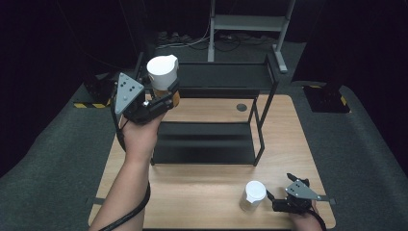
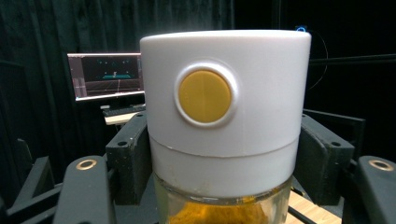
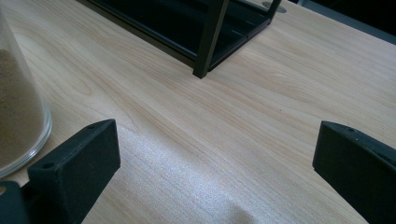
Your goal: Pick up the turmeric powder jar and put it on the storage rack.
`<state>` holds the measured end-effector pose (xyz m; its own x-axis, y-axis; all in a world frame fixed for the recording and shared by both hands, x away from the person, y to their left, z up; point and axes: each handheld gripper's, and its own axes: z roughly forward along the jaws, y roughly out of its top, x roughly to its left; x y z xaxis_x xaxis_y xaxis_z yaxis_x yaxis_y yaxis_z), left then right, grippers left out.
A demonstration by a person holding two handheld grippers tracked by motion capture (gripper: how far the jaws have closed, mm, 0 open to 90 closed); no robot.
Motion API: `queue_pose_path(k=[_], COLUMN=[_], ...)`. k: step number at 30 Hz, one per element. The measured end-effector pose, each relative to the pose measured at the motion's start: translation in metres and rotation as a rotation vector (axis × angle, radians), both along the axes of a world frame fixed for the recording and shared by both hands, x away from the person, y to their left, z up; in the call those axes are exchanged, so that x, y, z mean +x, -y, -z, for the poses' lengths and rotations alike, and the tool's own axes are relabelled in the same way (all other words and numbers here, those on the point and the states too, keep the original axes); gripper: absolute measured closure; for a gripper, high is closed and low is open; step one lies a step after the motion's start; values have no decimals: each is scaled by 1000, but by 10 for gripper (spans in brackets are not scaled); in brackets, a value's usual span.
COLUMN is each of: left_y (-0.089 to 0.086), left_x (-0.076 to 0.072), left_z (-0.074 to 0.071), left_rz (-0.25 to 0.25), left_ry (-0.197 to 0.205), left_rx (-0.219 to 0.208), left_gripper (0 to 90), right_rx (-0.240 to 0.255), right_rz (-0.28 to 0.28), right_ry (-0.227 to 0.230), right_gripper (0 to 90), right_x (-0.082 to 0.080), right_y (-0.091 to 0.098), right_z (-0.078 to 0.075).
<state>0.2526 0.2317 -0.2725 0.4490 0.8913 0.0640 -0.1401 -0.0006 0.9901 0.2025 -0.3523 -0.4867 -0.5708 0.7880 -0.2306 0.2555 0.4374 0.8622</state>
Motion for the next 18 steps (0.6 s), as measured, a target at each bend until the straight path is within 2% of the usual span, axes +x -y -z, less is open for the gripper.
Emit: queue_pose_path(k=[12,18], left_y=[8,10], left_x=[16,26], left_z=[-5,-10], left_rz=[-10,-30], left_ry=[5,-6], left_rx=[-10,-11], left_gripper=[307,307], right_rx=[10,8], right_rz=[1,2], right_ry=[4,10], right_gripper=[0,0], right_x=[-1,-2], right_y=[1,1], right_z=[1,2])
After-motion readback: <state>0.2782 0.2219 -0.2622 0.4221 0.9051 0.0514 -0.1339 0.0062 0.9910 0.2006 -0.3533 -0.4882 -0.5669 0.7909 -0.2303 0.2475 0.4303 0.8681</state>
